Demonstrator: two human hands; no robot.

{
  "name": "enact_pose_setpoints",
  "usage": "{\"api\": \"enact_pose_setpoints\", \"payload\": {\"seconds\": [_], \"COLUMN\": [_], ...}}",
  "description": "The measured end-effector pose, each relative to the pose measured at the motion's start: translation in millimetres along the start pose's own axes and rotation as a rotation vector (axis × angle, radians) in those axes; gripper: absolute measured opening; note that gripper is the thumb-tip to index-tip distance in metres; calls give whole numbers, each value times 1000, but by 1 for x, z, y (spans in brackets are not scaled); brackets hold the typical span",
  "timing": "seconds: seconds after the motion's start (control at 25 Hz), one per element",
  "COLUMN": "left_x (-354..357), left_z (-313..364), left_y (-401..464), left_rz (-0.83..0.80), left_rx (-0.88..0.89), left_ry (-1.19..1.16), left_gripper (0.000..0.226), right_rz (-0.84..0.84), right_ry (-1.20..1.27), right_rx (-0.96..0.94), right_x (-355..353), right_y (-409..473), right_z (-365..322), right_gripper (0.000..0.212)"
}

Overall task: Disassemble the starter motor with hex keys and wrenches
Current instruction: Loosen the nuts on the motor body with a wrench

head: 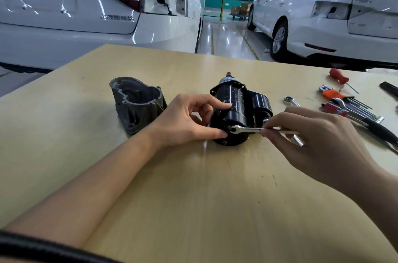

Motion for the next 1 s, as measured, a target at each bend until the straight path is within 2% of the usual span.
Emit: {"api": "enact_pose_setpoints", "payload": {"seconds": [0.4, 0.56, 0.84, 0.92, 1.0], "left_x": [0, 0, 0, 0, -1], "left_z": [-1, -1, -3, -2, -1], "left_y": [1, 1, 1, 1, 1], "left_rz": [16, 22, 22, 24, 29], "left_rx": [14, 10, -2, -5, -6], "left_ry": [20, 5, 1, 5, 11], "left_gripper": [46, 45, 47, 47, 46], "right_rz": [-36, -76, -101, -66, 61], "right_ry": [98, 201, 269, 267, 309], "right_rx": [3, 42, 61, 69, 117], "right_x": [10, 15, 28, 25, 12], "right_y": [-5, -7, -12, -12, -9], "right_z": [9, 15, 12, 14, 19], "right_gripper": [2, 11, 11, 13, 15]}}
Point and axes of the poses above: each hand's wrist, its own y-axis towards the middle knuckle, its own x-axis out of the palm, z = x × y, the point moved 5 cm from there along y, towards the middle knuckle, and after that the axes turned 5 degrees about -z, right-handed, at the moved point
